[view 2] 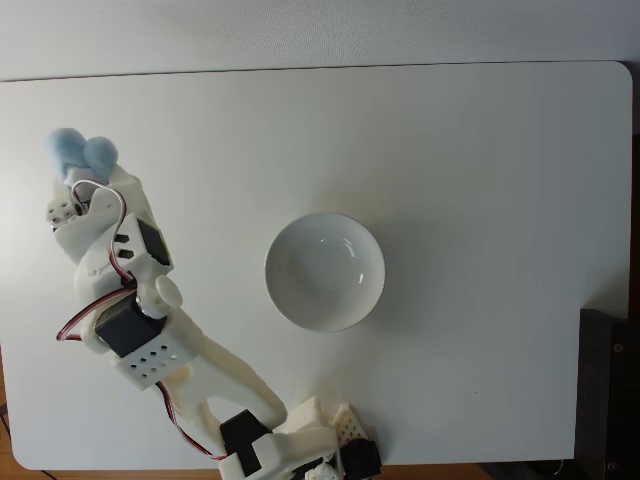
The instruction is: Grasp a skyblue doll and put it into the bowl.
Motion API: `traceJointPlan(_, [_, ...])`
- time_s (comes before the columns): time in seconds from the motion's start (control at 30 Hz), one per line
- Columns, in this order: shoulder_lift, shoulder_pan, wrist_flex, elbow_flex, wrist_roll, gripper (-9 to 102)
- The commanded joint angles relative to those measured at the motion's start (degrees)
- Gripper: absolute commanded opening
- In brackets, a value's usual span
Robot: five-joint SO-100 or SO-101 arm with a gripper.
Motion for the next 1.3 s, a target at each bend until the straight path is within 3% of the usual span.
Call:
traceJointPlan(0.0, [6.86,2.46,6.33,-0.44,0.35,0])
traceJointPlan(0.2, [15.12,5.71,18.54,-0.44,-0.26,0])
traceJointPlan(0.57, [22.50,17.84,28.39,-0.44,-0.35,0])
traceJointPlan(0.83, [22.24,23.82,42.36,-0.44,-0.53,0])
traceJointPlan(1.27, [21.88,24.08,50.10,3.08,-0.53,0])
